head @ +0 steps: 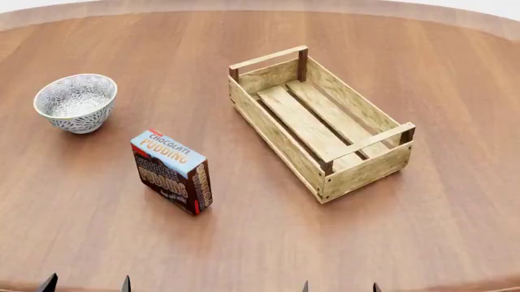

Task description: Pick up the chocolate pudding and put it in the tray.

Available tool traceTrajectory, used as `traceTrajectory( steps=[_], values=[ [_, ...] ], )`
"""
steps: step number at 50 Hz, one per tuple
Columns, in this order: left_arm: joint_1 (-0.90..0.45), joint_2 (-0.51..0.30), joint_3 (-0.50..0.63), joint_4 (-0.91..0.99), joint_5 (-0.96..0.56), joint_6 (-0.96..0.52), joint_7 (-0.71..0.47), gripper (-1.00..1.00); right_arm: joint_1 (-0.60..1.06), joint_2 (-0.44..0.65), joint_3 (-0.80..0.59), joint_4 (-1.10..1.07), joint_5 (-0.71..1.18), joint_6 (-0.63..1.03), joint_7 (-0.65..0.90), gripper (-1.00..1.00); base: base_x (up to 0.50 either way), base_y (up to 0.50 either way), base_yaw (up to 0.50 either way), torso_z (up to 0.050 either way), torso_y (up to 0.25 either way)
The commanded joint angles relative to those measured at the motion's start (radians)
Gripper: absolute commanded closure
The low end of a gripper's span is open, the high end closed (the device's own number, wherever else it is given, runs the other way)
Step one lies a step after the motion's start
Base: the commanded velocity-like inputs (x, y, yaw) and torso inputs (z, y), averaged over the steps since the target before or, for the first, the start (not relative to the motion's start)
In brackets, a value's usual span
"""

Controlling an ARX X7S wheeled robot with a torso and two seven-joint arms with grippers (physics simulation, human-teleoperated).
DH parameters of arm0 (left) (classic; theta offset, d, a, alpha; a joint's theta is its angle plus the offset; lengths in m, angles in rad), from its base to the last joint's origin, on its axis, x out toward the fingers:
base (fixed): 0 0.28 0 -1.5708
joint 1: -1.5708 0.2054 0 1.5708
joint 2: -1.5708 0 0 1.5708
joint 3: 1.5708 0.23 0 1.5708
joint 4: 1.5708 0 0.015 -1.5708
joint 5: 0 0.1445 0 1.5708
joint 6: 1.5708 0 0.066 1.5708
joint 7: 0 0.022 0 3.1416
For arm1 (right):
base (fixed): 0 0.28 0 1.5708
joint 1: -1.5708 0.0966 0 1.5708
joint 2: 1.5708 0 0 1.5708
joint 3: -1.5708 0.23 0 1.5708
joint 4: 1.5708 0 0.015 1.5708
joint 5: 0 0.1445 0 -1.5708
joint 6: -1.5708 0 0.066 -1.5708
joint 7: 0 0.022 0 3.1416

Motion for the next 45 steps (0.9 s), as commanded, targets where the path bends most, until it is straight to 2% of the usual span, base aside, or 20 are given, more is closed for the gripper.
traceTrajectory(
  steps=[1,9,18,45],
  values=[
    [-0.001,-0.033,0.039,0.000,-0.033,0.000,-0.039,-1.00,0.000,0.014,-0.018,-0.004,0.014,0.004,0.018,-1.00,0.00,0.00,0.00,0.000,0.000],
    [-0.005,-0.052,0.077,0.100,-0.029,-0.072,-0.065,-1.00,0.022,0.054,-0.040,-0.123,0.006,0.118,0.057,-1.00,0.00,0.00,0.00,0.000,0.000],
    [-0.022,-0.062,0.101,0.086,-0.041,-0.072,-0.079,-1.00,0.039,0.068,-0.063,-0.067,0.018,0.074,0.065,-1.00,0.11,0.02,0.00,0.000,0.000],
    [-0.012,-0.092,0.147,0.124,-0.076,-0.091,-0.116,-1.00,0.029,0.094,-0.104,-0.083,0.071,0.068,0.084,-1.00,0.32,0.03,0.00,0.000,0.000]
  ],
)
